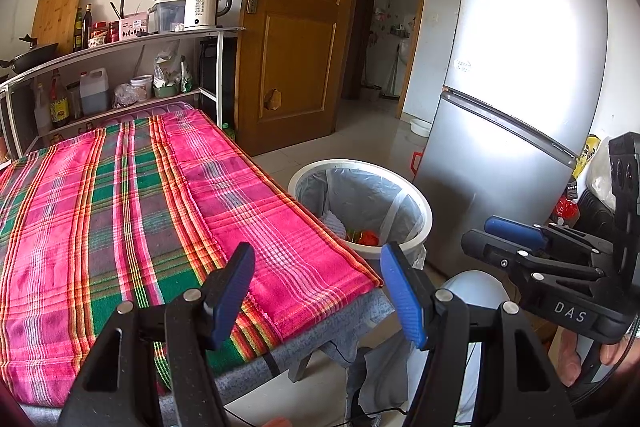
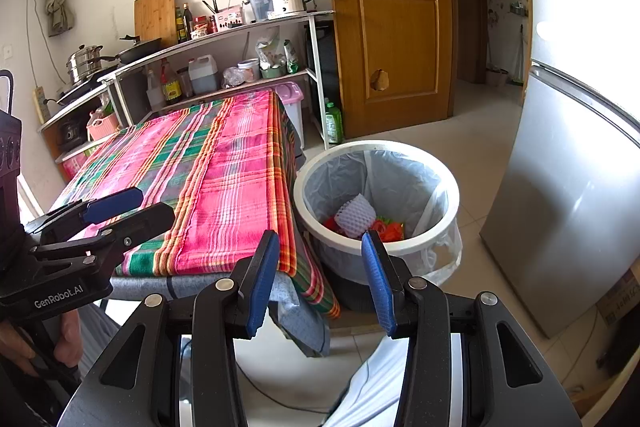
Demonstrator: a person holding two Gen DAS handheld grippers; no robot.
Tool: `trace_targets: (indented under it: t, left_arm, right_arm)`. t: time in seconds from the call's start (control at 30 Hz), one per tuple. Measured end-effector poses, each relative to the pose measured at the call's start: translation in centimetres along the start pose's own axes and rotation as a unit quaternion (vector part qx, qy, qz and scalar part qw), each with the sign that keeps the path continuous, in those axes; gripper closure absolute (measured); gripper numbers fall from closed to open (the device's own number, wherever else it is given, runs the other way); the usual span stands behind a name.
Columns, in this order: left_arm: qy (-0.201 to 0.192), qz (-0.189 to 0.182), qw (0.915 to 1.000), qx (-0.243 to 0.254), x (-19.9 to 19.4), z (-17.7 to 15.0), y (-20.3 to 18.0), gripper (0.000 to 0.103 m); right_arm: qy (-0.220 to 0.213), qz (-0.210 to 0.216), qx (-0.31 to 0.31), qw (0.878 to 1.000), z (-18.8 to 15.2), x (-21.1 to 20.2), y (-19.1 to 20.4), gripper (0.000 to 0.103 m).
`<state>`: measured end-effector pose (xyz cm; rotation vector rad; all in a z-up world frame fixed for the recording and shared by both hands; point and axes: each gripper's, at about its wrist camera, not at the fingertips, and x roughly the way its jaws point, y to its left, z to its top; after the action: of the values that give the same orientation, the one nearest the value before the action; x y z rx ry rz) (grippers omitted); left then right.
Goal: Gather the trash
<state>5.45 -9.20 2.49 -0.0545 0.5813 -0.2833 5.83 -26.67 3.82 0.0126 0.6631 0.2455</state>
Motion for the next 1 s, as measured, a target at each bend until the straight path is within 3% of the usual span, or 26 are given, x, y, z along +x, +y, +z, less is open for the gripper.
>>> trace_targets:
  t: [1.0]
  left_arm:
    - [0.005,0.005,1.0000,-0.002,0.10,-0.20,-0.02,0.036]
  right_arm:
    - [0.001,0.002,0.000,1.000,0.09,0.27,-0.30,0.059]
